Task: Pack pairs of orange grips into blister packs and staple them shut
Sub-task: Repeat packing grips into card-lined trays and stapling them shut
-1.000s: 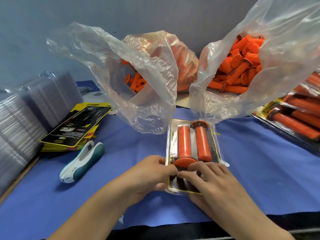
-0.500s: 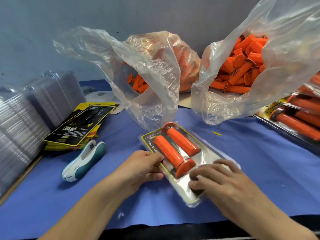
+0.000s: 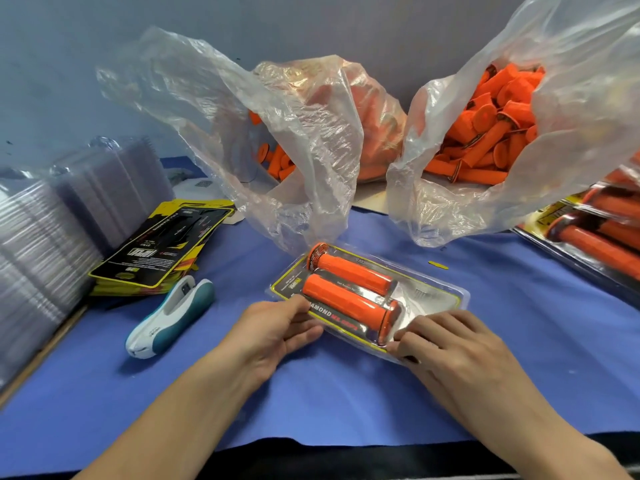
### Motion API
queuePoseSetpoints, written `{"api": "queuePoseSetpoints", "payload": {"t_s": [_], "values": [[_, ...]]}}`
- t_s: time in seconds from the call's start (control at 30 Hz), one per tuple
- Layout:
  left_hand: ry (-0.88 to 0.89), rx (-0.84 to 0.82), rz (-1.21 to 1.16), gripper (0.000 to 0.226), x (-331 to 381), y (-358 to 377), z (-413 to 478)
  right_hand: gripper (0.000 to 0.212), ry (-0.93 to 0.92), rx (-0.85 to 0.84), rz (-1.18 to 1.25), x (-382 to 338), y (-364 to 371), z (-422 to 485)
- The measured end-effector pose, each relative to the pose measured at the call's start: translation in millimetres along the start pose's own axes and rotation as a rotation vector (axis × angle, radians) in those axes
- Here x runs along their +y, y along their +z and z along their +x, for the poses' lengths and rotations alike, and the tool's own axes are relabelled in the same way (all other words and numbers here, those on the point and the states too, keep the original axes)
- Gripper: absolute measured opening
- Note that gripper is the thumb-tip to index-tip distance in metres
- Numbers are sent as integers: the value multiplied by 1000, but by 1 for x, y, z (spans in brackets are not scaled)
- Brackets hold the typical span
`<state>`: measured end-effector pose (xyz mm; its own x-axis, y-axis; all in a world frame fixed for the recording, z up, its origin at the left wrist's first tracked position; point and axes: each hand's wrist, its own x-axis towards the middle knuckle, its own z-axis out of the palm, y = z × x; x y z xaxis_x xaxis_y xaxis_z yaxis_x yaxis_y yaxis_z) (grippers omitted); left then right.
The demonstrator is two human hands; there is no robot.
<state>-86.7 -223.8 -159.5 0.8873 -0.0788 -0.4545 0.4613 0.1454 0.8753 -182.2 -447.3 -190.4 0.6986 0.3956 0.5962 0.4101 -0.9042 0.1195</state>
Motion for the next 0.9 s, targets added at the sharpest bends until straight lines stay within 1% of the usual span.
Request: {"api": "queuePoseSetpoints", "payload": {"t_s": [0.1,0.27,0.37,0.4,0.47,0.5,0.57,0.63,0.77,0.83,0.9], "values": [[24,33,2,14,4,-4,7,17,37,-25,3,8,-2,-2],[26,36,-33,15,6,-5,10,12,115,-36,-11,15,-2,-2],[25,26,-11,20,7,-3,10,13,193,-6,-5,13,-3,-1],[26,29,-9,22,7,-3,10,10,212,2,-10,9,-2,-1],[27,45,-15,24,7,-2,10,7,235,20,-27,-1,1,0],[26,49,-20,24,6,-2,10,8,248,29,-30,-6,2,2],[20,41,-27,24,4,-3,9,13,259,67,-39,-15,5,7],[11,22,-27,26,3,-3,9,10,235,94,-86,-20,9,12],[-18,-7,5,28,3,-8,9,36,227,28,-139,-20,13,14],[-37,-31,50,30,7,-12,10,44,222,-1,-143,-18,13,14],[-61,-62,119,32,11,-15,11,47,212,-14,-153,-15,13,15]]}}
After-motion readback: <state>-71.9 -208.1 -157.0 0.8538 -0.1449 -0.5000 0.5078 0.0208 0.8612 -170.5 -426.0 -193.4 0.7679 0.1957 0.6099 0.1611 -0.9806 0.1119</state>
